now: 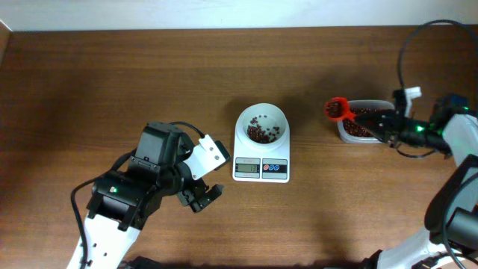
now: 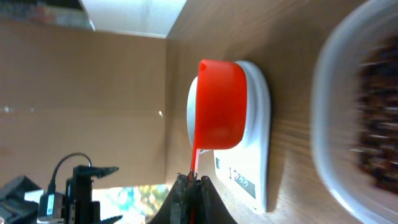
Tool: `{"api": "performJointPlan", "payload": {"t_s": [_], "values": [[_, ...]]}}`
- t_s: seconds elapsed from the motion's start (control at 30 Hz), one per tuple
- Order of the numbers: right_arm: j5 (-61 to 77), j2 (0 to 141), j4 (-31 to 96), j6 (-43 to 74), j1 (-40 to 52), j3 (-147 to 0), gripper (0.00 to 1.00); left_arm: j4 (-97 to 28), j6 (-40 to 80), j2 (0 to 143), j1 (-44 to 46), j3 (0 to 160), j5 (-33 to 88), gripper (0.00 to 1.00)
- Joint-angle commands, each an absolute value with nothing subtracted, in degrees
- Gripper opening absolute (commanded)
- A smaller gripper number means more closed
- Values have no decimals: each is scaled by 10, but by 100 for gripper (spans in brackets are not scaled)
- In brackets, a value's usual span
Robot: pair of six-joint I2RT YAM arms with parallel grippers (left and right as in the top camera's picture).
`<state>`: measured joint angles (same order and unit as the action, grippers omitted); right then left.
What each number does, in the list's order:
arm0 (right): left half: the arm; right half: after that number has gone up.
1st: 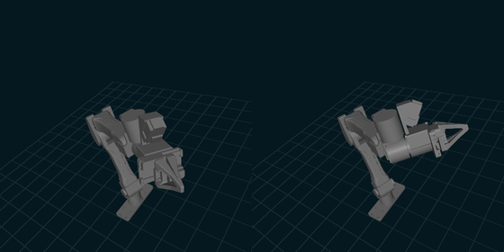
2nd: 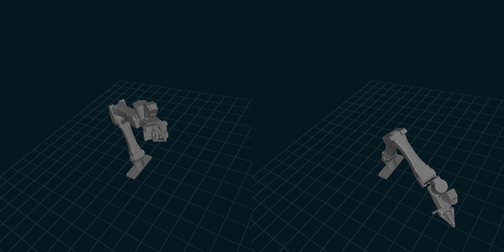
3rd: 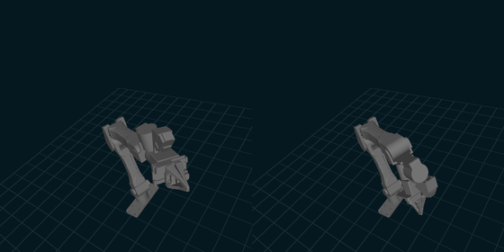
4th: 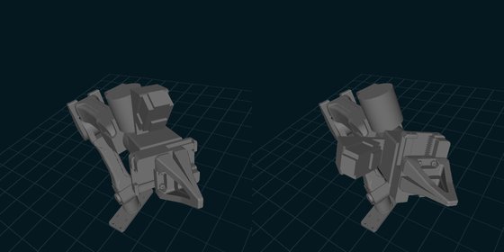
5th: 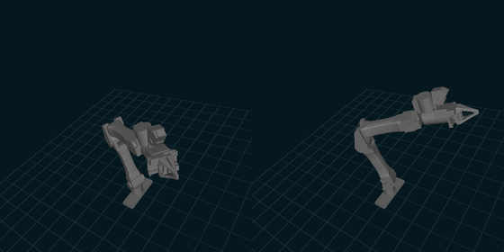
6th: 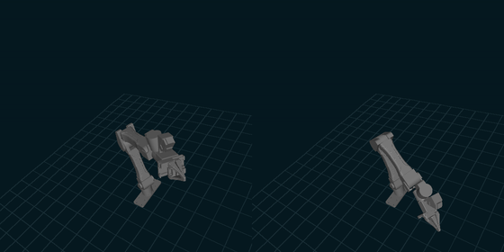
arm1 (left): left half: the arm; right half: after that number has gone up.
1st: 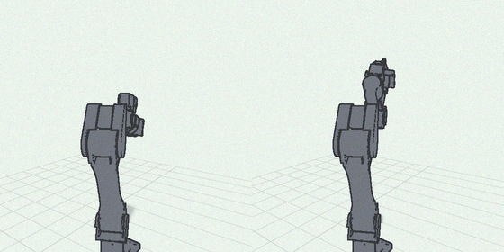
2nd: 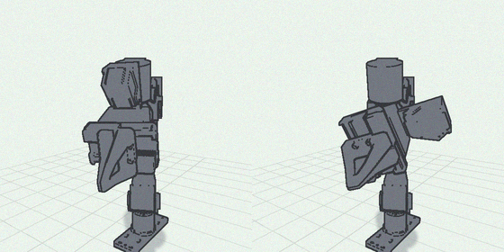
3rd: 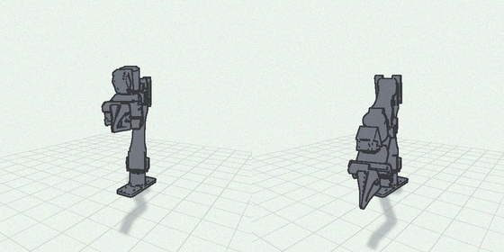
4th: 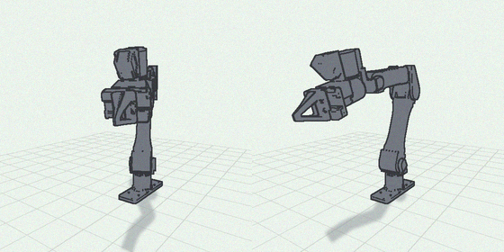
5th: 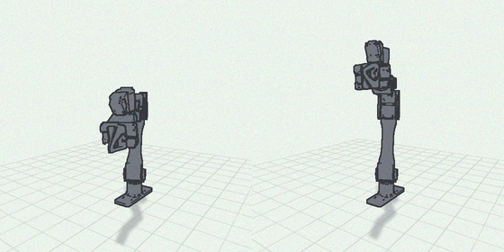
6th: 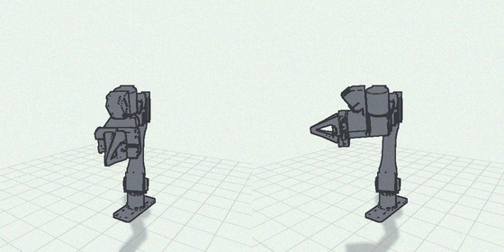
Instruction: Scoop and weigh 50g on scale
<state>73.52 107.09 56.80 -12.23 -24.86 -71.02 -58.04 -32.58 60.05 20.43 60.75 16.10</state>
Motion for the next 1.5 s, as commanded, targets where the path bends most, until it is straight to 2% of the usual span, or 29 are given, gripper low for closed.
{"api": "performJointPlan", "payload": {"t_s": [0.0,0.27,0.53,0.7,0.87,0.97,1.2,1.3,1.37,1.47], "values": [[762,1074,566,-131,-197,-708,4,-580,-335,599,200,617,168,99],[769,1074,561,-130,-92,-708,4,-580,-335,599,200,617,168,99],[769,1074,524,-130,-55,-708,4,-580,-335,599,200,617,168,99],[758,1074,443,-85,-41,-708,4,-580,-335,599,200,617,168,99],[678,1074,391,-88,-16,-708,4,-580,-335,599,200,617,168,99],[668,1074,353,-134,-10,-708,4,-580,-335,599,200,617,168,99],[653,1074,350,-288,-7,-708,4,-580,-335,599,200,617,168,99],[650,1074,349,-287,1,-708,4,-580,-335,599,200,617,168,99],[582,1074,349,-287,25,-708,4,-580,-335,599,200,617,168,99],[568,1070,349,-287,37,-708,4,-580,-335,599,200,617,168,99]]}}
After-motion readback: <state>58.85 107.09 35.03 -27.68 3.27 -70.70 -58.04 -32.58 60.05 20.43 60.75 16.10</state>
